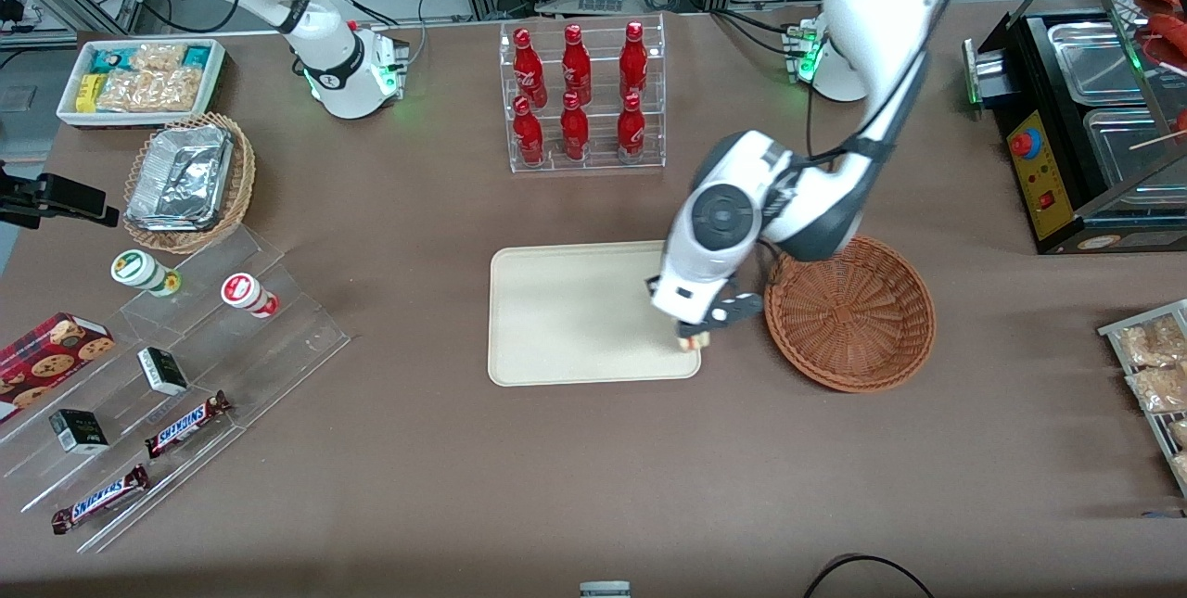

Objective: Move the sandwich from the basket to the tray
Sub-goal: 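Carry the sandwich with the left gripper over the cream tray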

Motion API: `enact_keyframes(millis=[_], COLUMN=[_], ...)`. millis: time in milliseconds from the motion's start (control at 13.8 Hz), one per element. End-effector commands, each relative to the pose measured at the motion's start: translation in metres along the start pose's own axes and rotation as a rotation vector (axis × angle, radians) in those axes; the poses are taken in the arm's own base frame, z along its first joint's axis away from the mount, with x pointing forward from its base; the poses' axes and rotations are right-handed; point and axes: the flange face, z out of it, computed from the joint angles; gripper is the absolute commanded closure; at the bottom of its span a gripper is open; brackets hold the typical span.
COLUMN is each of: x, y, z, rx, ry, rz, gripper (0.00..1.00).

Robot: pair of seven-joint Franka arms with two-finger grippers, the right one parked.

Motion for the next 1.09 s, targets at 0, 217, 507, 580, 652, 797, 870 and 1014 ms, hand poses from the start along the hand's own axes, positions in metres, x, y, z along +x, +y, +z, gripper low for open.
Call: enact_keyframes(millis=[0, 217, 507, 580, 652, 797, 870, 1014], x=[-0.018, -0.038, -0.065, -0.067, -0.072, -0.079, -0.079, -0.08], y=[0.039, 0.068, 0.09, 0.093, 0.098, 0.104, 0.105, 0.107], z=[0.008, 0.021, 0.033, 0.037, 0.041, 0.052, 0.051, 0.057], rx=[0.0, -0.005, 0.018, 0.026, 0.026, 0.037, 0.026, 0.028], ry=[0.0, 0.001, 0.036, 0.044, 0.046, 0.049, 0.06, 0.058], rz=[0.023, 0.052, 0.074, 0.072, 0.076, 0.077, 0.079, 0.074], gripper=[1.0, 1.0, 1.0, 1.0, 1.0, 1.0, 1.0, 1.0])
